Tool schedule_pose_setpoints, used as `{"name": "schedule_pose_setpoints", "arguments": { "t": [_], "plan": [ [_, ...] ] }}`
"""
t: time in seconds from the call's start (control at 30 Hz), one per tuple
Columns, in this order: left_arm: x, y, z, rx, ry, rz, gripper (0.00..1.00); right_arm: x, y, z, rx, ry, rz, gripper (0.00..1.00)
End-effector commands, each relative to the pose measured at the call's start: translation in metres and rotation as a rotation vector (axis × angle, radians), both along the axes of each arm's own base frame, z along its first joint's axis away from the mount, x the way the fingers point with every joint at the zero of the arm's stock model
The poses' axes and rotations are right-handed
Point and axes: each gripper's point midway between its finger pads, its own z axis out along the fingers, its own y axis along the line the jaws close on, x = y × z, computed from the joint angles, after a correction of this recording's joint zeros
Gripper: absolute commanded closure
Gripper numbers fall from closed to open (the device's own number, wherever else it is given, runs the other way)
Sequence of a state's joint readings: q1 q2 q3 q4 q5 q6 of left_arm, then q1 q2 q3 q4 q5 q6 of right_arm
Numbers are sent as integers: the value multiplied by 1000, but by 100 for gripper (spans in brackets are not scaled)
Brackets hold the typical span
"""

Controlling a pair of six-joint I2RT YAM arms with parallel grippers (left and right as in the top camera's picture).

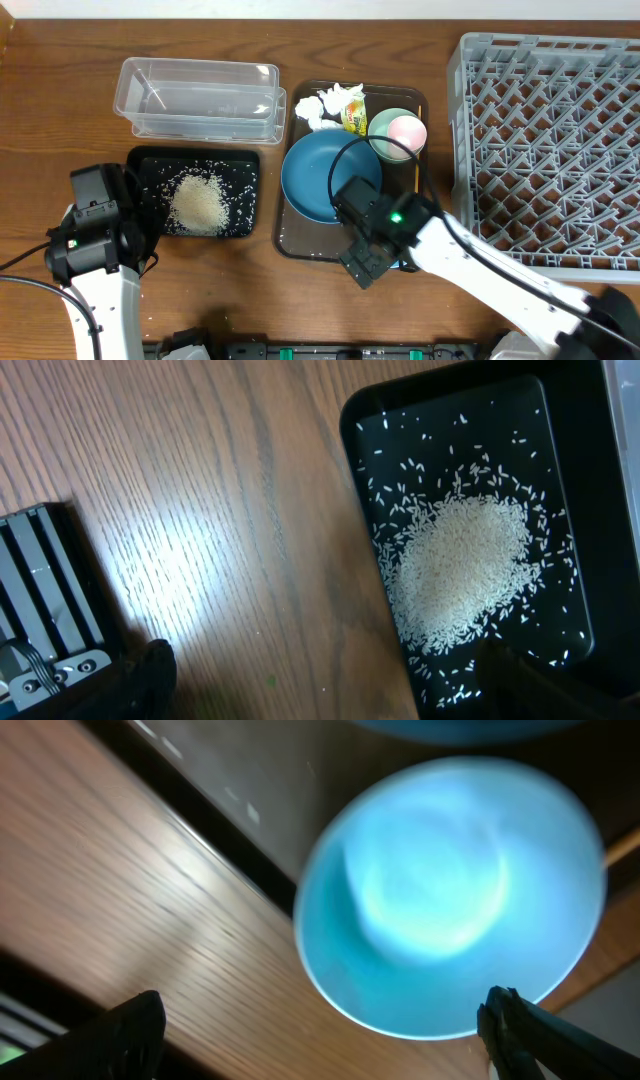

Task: Sort waste into correct bins and load items into the dishwasher rack
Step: 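Reach the right gripper to the light-blue small bowl and grasp its rim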

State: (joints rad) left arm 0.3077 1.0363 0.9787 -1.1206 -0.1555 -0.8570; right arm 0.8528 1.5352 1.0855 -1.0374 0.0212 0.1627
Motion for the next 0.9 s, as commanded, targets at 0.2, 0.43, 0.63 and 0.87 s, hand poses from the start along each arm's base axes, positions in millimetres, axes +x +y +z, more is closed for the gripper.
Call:
{"name": "schedule_pose_setpoints", "arguments": {
  "t": [0.2,0.43,0.63,0.87],
  "plan": [
    [2,2,5,3,-10,-1,3,8,22,-21,33,24,-57,1],
    [2,2,5,3,-10,-1,3,17,26,-32,31,17,-94,22],
    [2,2,5,3,-10,-1,3,17,29,-53,1,45,-140,36],
    [2,2,5,3,-10,-1,3,16,28,-63,-19,63,-190,63]
  ]
}}
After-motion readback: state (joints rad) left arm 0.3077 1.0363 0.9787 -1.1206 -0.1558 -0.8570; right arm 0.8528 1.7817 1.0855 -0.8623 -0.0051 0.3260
